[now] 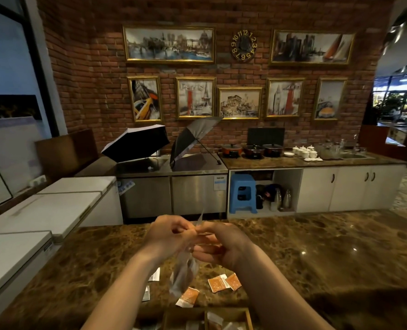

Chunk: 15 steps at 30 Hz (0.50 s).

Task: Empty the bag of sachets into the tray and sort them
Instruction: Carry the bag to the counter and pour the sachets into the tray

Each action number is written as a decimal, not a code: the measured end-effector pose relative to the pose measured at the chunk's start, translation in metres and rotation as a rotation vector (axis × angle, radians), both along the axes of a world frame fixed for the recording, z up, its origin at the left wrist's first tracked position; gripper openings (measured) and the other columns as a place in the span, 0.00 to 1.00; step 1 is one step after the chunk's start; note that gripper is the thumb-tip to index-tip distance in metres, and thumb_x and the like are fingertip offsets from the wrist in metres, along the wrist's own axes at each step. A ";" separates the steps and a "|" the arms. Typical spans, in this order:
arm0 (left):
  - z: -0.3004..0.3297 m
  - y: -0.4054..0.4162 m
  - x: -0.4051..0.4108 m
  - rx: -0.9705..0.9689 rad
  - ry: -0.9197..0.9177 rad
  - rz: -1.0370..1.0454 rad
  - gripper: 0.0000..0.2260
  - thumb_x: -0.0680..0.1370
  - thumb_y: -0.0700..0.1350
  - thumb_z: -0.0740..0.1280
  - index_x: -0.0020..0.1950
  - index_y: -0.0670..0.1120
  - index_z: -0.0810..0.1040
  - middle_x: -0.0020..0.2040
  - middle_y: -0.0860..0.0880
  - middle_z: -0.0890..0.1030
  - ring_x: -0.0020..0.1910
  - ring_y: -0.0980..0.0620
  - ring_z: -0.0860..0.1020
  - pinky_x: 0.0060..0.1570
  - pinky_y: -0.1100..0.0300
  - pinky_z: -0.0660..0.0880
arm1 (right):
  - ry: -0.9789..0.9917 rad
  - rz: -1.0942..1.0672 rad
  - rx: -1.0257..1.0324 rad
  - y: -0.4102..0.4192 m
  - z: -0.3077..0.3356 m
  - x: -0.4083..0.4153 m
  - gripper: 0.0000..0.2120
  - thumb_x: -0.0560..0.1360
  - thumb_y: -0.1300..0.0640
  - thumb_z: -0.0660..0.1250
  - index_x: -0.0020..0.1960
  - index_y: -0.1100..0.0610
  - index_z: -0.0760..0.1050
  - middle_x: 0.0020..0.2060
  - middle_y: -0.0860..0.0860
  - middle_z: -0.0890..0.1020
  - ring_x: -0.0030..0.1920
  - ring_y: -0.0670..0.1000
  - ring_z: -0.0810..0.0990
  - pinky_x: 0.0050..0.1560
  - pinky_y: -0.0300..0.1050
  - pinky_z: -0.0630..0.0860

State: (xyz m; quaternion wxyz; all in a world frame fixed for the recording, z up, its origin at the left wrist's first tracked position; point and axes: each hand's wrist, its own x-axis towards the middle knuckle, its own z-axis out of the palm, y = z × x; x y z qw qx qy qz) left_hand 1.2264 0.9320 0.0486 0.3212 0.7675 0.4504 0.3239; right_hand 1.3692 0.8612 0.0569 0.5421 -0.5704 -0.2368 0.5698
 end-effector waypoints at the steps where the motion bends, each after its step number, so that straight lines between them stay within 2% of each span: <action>1: 0.000 0.001 -0.002 -0.018 -0.010 -0.007 0.06 0.72 0.44 0.76 0.36 0.52 0.85 0.35 0.54 0.86 0.37 0.56 0.83 0.36 0.63 0.77 | 0.011 0.016 -0.011 0.002 0.000 0.001 0.06 0.75 0.65 0.72 0.51 0.62 0.82 0.40 0.61 0.87 0.46 0.59 0.87 0.43 0.52 0.85; 5: 0.002 0.000 -0.011 -0.200 -0.125 -0.039 0.03 0.74 0.42 0.74 0.41 0.47 0.86 0.40 0.49 0.87 0.38 0.55 0.83 0.34 0.64 0.77 | 0.007 0.091 -0.024 0.006 0.001 0.002 0.08 0.76 0.64 0.72 0.54 0.62 0.82 0.39 0.59 0.88 0.41 0.56 0.87 0.44 0.51 0.84; 7: 0.004 0.001 -0.012 -0.311 -0.218 -0.029 0.02 0.75 0.42 0.74 0.43 0.46 0.87 0.44 0.47 0.87 0.45 0.50 0.85 0.40 0.58 0.81 | -0.018 0.105 -0.011 0.008 0.002 0.005 0.08 0.76 0.62 0.72 0.55 0.62 0.81 0.41 0.58 0.88 0.43 0.56 0.87 0.41 0.48 0.84; 9: 0.007 0.001 -0.010 -0.364 -0.267 -0.001 0.03 0.75 0.42 0.74 0.44 0.45 0.87 0.45 0.45 0.87 0.47 0.47 0.84 0.43 0.52 0.81 | -0.113 0.125 0.019 0.009 0.004 0.006 0.08 0.78 0.61 0.70 0.55 0.62 0.81 0.46 0.59 0.88 0.45 0.55 0.88 0.36 0.44 0.82; 12: 0.006 0.003 -0.002 -0.338 -0.224 0.066 0.05 0.75 0.41 0.71 0.44 0.41 0.86 0.41 0.46 0.85 0.42 0.48 0.82 0.36 0.58 0.77 | -0.303 0.120 0.065 0.012 0.007 0.000 0.05 0.81 0.59 0.66 0.51 0.61 0.79 0.48 0.59 0.87 0.46 0.56 0.88 0.35 0.44 0.80; 14: 0.002 0.011 0.000 -0.305 -0.216 0.140 0.09 0.75 0.43 0.69 0.45 0.39 0.84 0.37 0.46 0.83 0.37 0.49 0.81 0.34 0.57 0.77 | -0.362 0.098 0.085 0.012 0.007 -0.003 0.08 0.83 0.58 0.62 0.49 0.60 0.78 0.42 0.57 0.84 0.41 0.54 0.88 0.32 0.42 0.77; 15: -0.001 0.018 -0.004 -0.277 -0.205 0.212 0.11 0.76 0.47 0.68 0.46 0.40 0.83 0.38 0.47 0.83 0.36 0.49 0.82 0.35 0.55 0.80 | -0.377 0.076 0.086 0.012 0.006 0.000 0.10 0.83 0.57 0.60 0.50 0.60 0.77 0.41 0.56 0.82 0.37 0.52 0.87 0.30 0.41 0.76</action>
